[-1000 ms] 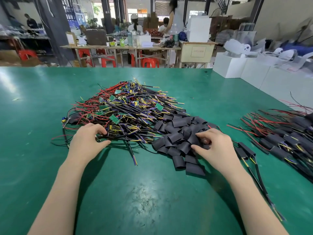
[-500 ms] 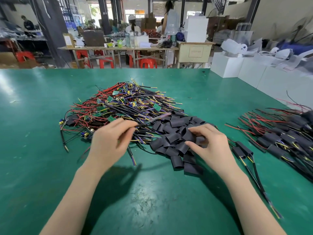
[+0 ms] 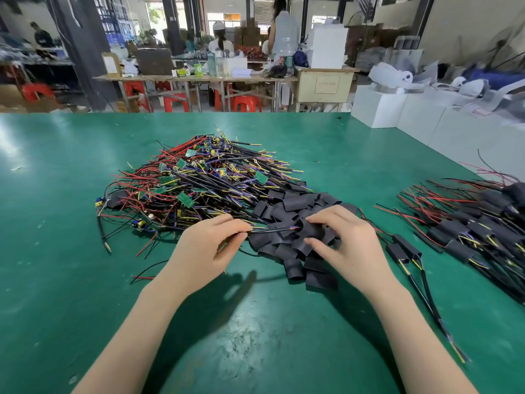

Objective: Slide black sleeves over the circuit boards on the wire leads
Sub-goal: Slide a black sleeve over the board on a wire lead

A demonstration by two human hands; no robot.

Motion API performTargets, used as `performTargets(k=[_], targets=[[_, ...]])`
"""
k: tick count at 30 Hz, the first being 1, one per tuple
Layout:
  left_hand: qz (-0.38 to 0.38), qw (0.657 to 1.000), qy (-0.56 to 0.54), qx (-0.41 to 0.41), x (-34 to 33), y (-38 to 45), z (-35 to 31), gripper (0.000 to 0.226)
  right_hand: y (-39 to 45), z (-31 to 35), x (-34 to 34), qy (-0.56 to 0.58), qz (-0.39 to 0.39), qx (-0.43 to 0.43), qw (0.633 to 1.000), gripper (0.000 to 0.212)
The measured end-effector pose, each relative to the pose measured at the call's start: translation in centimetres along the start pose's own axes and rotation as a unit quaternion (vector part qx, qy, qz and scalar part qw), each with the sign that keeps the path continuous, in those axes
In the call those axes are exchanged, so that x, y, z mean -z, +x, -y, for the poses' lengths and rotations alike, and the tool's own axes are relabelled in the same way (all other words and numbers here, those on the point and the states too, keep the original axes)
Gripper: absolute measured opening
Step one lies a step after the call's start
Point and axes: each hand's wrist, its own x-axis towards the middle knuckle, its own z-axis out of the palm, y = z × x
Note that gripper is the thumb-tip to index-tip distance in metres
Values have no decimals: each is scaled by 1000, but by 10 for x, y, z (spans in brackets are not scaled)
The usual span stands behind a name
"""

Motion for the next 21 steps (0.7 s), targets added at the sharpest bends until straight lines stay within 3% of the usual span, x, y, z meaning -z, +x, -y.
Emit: performTargets(k=[5, 14, 18, 21], targets=[[23, 1000, -17, 2, -8, 0, -6, 17, 1, 5, -5, -131, 13, 79, 988, 31], [27, 994, -103, 8, -30, -2, -20, 13, 0, 20, -13, -100, 9, 93, 991, 26], [53, 977, -198, 54, -36, -1, -28, 33, 0, 22, -14, -81, 9, 73, 994, 26], [59, 982, -166, 65, -25, 1, -14, 50, 0, 14, -8, -83, -13, 40, 996, 26]])
